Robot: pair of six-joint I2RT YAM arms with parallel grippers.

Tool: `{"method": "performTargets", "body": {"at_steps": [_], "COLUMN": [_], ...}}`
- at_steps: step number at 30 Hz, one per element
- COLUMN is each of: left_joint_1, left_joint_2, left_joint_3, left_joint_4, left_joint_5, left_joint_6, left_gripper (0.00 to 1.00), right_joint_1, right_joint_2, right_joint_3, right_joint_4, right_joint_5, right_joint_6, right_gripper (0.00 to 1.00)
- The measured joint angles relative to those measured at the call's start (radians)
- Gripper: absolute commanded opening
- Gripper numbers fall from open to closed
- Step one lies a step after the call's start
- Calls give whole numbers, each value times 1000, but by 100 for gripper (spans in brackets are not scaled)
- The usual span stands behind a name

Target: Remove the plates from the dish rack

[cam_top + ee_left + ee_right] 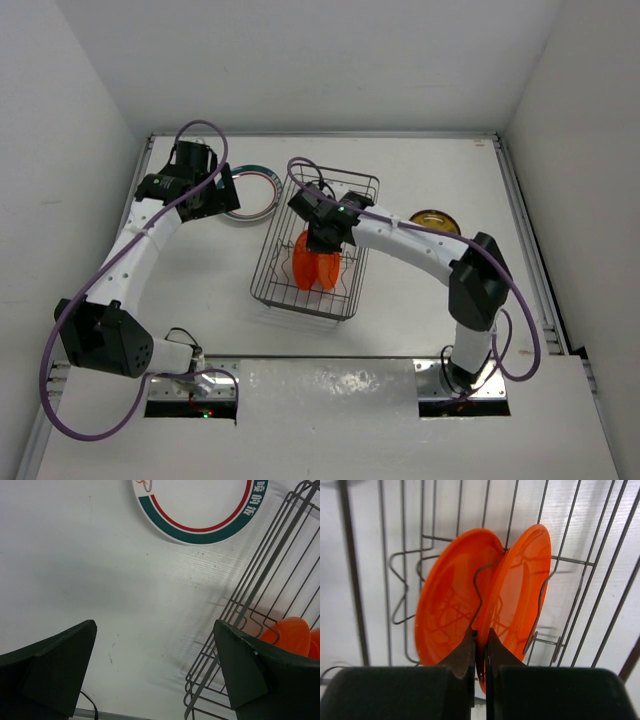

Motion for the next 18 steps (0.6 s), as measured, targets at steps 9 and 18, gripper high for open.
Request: {"method": "performTargets", "body": {"at_steps": [9, 18], "left_joint_1": [0, 0], "left_joint_2": [0, 1], "left_joint_3": [-1, -1], "left_joint_4": [0, 0], "left_joint_5": [14, 15], "left_joint_6": [0, 0], "left_gripper": [100, 100], "right_joint_1": [-1, -218], "right_joint_2": [-223, -408], "right_joint_3": [14, 95], "right_joint_4": [10, -105], "right_joint_5": [-23, 98], "right_joint_6": [36, -75], "right_gripper": [0, 0]}}
